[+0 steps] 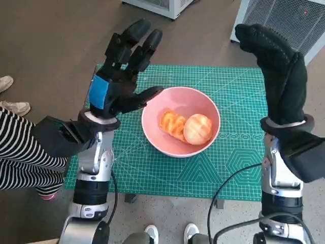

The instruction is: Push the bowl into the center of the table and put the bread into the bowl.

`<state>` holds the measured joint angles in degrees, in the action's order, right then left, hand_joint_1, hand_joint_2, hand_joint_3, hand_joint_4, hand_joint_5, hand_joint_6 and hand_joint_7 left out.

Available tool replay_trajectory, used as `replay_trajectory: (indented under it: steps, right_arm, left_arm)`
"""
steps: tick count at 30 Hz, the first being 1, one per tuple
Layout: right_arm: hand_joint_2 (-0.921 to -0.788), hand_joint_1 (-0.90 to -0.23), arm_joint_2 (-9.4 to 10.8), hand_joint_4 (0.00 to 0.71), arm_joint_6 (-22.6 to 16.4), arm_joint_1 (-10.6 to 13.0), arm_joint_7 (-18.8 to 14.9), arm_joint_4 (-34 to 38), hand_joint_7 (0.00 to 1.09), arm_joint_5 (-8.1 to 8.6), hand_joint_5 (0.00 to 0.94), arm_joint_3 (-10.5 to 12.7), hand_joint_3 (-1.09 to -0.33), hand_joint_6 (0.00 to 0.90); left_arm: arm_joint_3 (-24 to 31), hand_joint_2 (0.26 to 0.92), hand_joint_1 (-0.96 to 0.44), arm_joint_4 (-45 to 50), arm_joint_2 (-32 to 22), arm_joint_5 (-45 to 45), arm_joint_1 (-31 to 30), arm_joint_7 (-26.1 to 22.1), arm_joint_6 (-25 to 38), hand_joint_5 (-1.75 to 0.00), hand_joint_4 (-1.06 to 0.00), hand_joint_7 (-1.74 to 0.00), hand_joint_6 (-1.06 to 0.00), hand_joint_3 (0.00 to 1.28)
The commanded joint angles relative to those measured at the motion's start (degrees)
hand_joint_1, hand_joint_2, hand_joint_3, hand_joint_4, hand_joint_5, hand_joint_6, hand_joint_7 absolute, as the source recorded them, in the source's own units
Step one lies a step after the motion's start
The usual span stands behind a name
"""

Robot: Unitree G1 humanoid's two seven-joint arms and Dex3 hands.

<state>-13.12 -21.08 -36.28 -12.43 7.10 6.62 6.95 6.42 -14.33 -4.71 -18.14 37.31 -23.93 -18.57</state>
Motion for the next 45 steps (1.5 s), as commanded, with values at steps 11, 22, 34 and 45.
replay_trajectory:
  steps: [11,22,34,45]
  right_arm:
    - [-0.921,-0.75,0.3,0.169,0.1,1.6,0.3,1.2,0.57,0.23,0.0,0.3,-0.75,-0.001]
    - [-0.921,-0.751,0.3,0.169,0.1,1.9,0.5,1.0,0.57,0.03,0.0,0.3,-0.75,-0.001]
    - [-0.921,-0.749,0.3,0.169,0.3,1.9,0.7,1.0,0.57,-0.1,0.0,0.1,-0.751,-0.001]
    - [-0.921,-0.746,0.3,0.167,0.2,1.9,0.8,0.8,0.57,-0.23,0.0,0.0,-0.752,-0.001]
  left_arm:
    - [-0.7,0.906,-0.12,1.9,-0.1,0.4,-0.4,0.6,1.0,-0.04,-0.23,-0.72,0.0,0.17]
    - [-0.9,0.901,-0.11,1.0,-0.4,0.8,-0.2,0.5,0.4,-0.04,-0.22,-0.73,0.0,0.19]
    - [-0.7,0.885,-0.13,0.0,-0.8,1.1,0.0,-0.2,-0.6,-0.04,-0.22,-0.71,0.0,0.22]
    - [-0.9,0.876,-0.14,0.2,-0.8,1.3,0.2,0.1,-0.4,-0.05,-0.22,-0.72,0.0,0.24]
